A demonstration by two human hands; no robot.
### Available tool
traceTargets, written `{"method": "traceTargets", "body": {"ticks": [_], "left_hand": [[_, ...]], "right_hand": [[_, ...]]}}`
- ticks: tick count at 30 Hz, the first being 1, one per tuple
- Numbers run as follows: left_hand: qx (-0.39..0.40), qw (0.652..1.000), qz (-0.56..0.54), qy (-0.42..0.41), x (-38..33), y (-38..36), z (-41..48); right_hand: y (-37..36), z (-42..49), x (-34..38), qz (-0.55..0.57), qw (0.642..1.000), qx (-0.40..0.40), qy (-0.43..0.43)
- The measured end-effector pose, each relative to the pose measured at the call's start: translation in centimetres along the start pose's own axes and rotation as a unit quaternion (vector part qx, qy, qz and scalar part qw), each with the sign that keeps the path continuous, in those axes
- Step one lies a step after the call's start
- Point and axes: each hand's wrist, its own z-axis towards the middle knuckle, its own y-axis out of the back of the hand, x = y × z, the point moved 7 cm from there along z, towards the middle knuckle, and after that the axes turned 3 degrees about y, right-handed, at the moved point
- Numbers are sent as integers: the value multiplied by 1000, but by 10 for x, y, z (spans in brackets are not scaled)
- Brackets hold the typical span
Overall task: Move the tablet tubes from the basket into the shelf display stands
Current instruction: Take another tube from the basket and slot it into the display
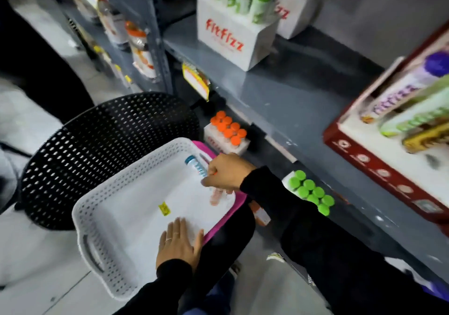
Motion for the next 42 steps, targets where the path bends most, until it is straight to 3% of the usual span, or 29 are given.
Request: {"method": "traceTargets", "body": {"ticks": [6, 12, 17, 22, 29, 42], "left_hand": [[-107, 978, -6, -177, -78, 34, 7], [-248, 892, -17, -379, -206, 97, -31], [-249, 840, 25, -482, -275, 107, -60], [-208, 837, 83, -500, -300, 104, -67], [-203, 835, 120, -497, -304, 104, -64], [-202, 831, 136, -499, -304, 100, -65]], "right_hand": [[73, -111, -30, -17, 988, -139, -71], [117, -223, -58, -5, 966, -228, -120], [145, -301, -86, 59, 912, -368, -174], [161, -354, -120, 143, 848, -464, -215], [178, -368, -162, 115, 753, -590, -268], [167, -346, -190, 86, 781, -526, -324]]}}
